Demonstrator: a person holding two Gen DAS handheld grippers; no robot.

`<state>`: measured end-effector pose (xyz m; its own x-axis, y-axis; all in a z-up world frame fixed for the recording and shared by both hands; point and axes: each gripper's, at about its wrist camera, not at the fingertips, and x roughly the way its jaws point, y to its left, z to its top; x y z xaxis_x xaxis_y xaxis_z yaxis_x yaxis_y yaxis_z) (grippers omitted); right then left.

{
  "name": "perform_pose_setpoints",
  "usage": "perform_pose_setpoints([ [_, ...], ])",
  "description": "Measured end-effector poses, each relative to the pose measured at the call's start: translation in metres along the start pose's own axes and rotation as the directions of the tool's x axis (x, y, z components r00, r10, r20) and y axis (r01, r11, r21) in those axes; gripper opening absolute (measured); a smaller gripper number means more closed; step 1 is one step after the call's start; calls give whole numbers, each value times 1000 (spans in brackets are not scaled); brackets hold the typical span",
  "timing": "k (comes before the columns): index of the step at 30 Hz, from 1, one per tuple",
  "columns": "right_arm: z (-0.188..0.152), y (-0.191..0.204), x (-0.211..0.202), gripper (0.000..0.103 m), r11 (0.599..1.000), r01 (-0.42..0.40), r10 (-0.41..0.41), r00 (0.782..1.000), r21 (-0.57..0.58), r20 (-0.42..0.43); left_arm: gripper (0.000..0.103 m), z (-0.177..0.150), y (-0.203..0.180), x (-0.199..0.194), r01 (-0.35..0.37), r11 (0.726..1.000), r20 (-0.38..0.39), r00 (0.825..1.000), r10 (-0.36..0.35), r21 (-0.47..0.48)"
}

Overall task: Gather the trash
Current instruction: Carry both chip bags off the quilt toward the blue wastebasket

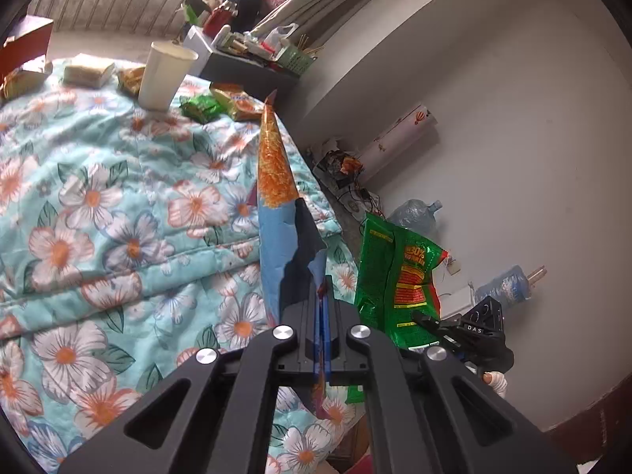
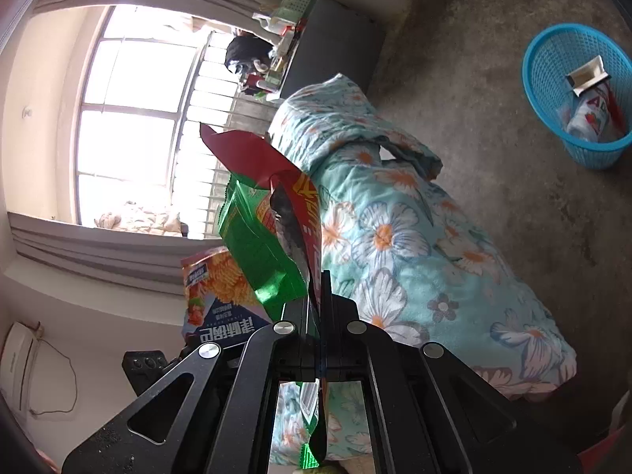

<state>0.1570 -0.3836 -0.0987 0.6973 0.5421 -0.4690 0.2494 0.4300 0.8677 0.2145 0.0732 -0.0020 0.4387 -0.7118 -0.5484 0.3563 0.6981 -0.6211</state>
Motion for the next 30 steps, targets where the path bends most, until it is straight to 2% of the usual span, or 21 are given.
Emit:
perform_pose_setpoints([
  [5, 5, 3, -25, 0, 1000, -8, 8, 997, 1, 78, 0, 7, -28, -17, -1, 993, 64, 998, -6, 118],
  [9, 14, 0, -50, 0, 1000, -27, 25, 988, 12, 154, 0, 15, -54, -9, 21, 981, 64, 997, -34, 192],
  [14, 28, -15, -83, 0, 998, -35, 23, 966, 45, 258, 0, 26, -89, 7, 56, 961, 59, 995, -75, 270],
  [20, 48, -44, -117, 0, 994, -40, 0, 931, 103, 364, 0, 33, -150, 41, 83, 913, 33, 994, -105, 400],
  [25, 62, -82, -142, 0, 980, -47, -48, 889, 195, 455, 0, 37, -195, 77, 118, 872, 2, 991, -136, 475],
  [28, 62, -110, -160, 0, 962, -27, -121, 850, 271, 513, 0, 36, -214, 101, 141, 856, -27, 989, -147, 498],
  [30, 60, -129, -173, 0, 946, -5, -185, 814, 325, 550, 0, 34, -222, 118, 163, 850, -57, 986, -155, 501],
])
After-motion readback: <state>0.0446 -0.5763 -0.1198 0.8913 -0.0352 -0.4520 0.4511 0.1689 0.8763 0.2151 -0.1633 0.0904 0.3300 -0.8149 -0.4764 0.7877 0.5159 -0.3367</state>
